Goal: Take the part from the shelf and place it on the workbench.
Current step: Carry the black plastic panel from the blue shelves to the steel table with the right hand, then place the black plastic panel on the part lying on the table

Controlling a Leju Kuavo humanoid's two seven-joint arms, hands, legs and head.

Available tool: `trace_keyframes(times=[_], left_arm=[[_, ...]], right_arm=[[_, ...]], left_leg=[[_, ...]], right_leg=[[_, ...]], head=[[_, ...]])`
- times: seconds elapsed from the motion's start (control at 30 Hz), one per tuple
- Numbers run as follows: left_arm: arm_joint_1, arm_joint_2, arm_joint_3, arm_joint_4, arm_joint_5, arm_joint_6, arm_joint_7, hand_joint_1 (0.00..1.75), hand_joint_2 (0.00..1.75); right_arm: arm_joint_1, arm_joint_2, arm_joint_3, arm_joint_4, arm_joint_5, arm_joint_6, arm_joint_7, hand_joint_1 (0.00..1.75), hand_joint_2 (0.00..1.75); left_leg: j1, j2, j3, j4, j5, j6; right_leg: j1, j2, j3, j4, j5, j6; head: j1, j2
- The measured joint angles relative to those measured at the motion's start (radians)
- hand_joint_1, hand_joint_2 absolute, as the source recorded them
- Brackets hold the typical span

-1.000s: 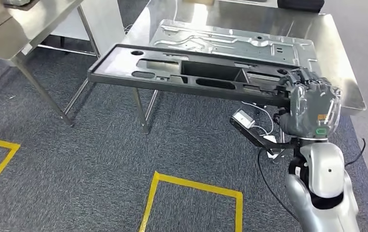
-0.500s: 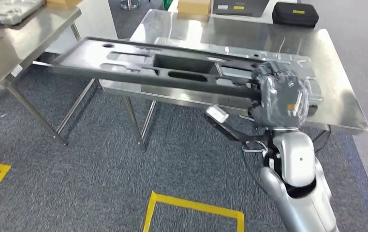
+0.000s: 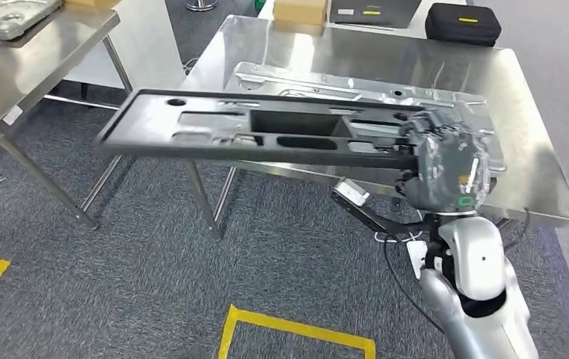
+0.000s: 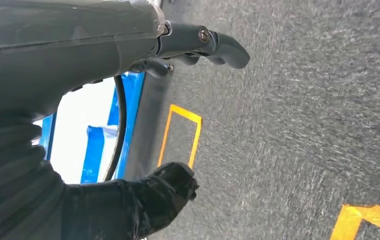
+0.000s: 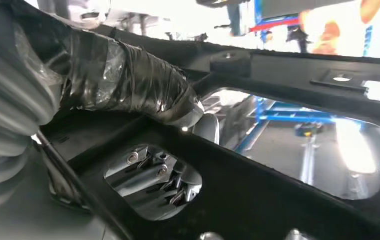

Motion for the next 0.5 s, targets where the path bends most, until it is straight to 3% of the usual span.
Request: trace_keyframes(times=[0.07,0.1,0.17,0.23,0.27,0.3,0.33,0.4,0.43,0.5], left_arm=[[-0.001,0.000,0.004,0.000,0.003,0.000,0.001,0.00,1.75],[-0.003,0.000,0.005,0.000,0.004,-0.001,0.002,0.00,1.75],[-0.005,0.001,0.007,0.001,0.006,-0.001,0.005,0.00,1.75],[-0.004,0.002,0.008,0.001,0.007,-0.001,0.008,0.00,1.75],[-0.002,0.002,0.009,0.001,0.008,-0.001,0.009,0.00,1.75],[-0.001,0.002,0.010,0.001,0.009,-0.001,0.009,0.00,1.75],[0.002,0.003,0.011,0.001,0.009,-0.001,0.010,0.00,1.75],[0.003,0.004,0.011,0.002,0.009,-0.002,0.010,0.00,1.75],[0.003,0.005,0.011,0.002,0.009,-0.002,0.010,0.00,1.75],[0.000,0.005,0.011,0.002,0.007,-0.002,0.011,0.00,1.75]], right_arm=[[0.003,-0.003,-0.016,-0.004,0.001,0.000,-0.005,1.75,1.75],[0.004,-0.005,-0.022,-0.006,0.001,-0.001,-0.006,1.75,1.75],[0.011,-0.008,-0.032,-0.006,0.002,-0.003,-0.008,1.75,1.75],[0.022,-0.011,-0.039,-0.005,0.001,-0.004,-0.010,1.75,1.75],[0.028,-0.013,-0.042,-0.004,0.001,-0.004,-0.012,1.75,1.75],[0.033,-0.015,-0.044,-0.003,0.001,-0.004,-0.012,1.75,1.75],[0.037,-0.017,-0.047,-0.002,0.001,-0.005,-0.013,1.75,1.75],[0.043,-0.019,-0.052,0.001,0.001,-0.005,-0.014,1.75,1.75],[0.045,-0.020,-0.055,0.004,0.001,-0.006,-0.015,1.75,1.75],[0.047,-0.022,-0.062,0.007,0.000,-0.007,-0.015,1.75,1.75]], left_leg=[[0.000,0.002,-0.011,0.041,-0.007,-0.005],[0.001,0.003,-0.034,0.084,-0.022,-0.004],[0.000,0.003,-0.107,0.199,-0.070,-0.004],[-0.003,0.003,-0.169,0.259,-0.107,-0.006],[-0.004,0.003,-0.179,0.243,-0.098,-0.003],[-0.006,0.003,-0.174,0.196,-0.066,0.002],[-0.009,0.003,-0.163,0.130,-0.011,0.012],[-0.018,0.002,-0.145,0.035,0.064,0.026],[-0.022,0.001,-0.141,0.014,0.081,0.031],[-0.023,0.001,-0.127,0.004,0.077,0.038]], right_leg=[[-0.002,0.005,0.020,-0.008,0.003,-0.017],[-0.003,0.007,0.030,-0.010,0.001,-0.025],[0.003,0.008,0.039,-0.011,-0.010,-0.035],[0.010,0.012,0.053,-0.011,-0.026,-0.040],[0.014,0.015,0.064,-0.010,-0.035,-0.040],[0.017,0.017,0.077,-0.010,-0.045,-0.040],[0.018,0.018,0.086,-0.010,-0.055,-0.039],[0.021,0.021,0.100,-0.008,-0.074,-0.031],[0.021,0.022,0.104,-0.007,-0.080,-0.025],[0.021,0.023,0.110,-0.001,-0.080,-0.013]], head=[[-0.001,0.000],[-0.001,0.000],[-0.002,0.000],[-0.002,0.000],[-0.002,0.000],[-0.002,0.000],[-0.002,0.000],[-0.002,0.000],[-0.002,0.000],[-0.003,0.000]])
